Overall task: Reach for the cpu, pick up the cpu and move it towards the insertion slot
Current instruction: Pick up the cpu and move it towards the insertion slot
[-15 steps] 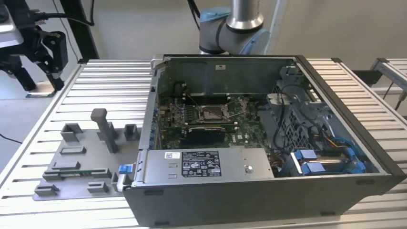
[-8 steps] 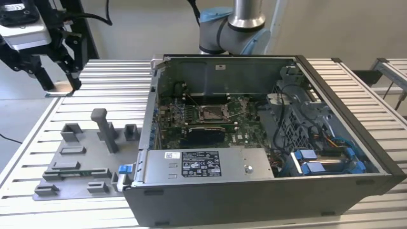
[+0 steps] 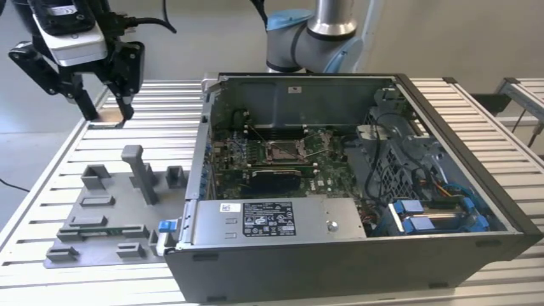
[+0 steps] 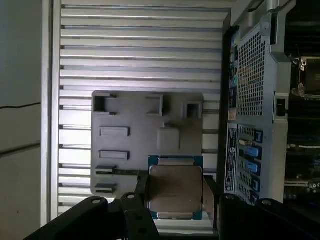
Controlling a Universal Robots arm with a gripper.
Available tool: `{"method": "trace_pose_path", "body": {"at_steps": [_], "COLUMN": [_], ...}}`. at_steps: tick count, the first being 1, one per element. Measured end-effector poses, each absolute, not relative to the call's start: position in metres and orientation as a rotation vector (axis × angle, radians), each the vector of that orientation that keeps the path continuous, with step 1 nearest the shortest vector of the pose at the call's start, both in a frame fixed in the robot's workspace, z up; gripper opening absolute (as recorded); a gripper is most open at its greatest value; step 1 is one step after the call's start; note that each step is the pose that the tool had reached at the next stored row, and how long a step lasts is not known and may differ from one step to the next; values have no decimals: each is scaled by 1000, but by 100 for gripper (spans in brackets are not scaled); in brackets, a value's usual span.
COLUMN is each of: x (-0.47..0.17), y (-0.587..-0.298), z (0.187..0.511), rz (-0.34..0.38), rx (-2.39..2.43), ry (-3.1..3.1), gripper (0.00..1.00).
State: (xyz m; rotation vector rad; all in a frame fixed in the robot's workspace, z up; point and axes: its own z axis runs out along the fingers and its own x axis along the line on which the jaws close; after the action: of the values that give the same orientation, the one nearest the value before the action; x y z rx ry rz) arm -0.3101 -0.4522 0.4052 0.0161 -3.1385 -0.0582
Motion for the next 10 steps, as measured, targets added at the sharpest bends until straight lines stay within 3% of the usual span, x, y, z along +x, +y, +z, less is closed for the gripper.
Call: {"method": "trace_pose_path", "body": {"at_steps": [10], "x": [-267], "y": [-452], "z": [405], "rz": [-58], "rx": [17], "ry": [-3139], "gripper": [0]}}
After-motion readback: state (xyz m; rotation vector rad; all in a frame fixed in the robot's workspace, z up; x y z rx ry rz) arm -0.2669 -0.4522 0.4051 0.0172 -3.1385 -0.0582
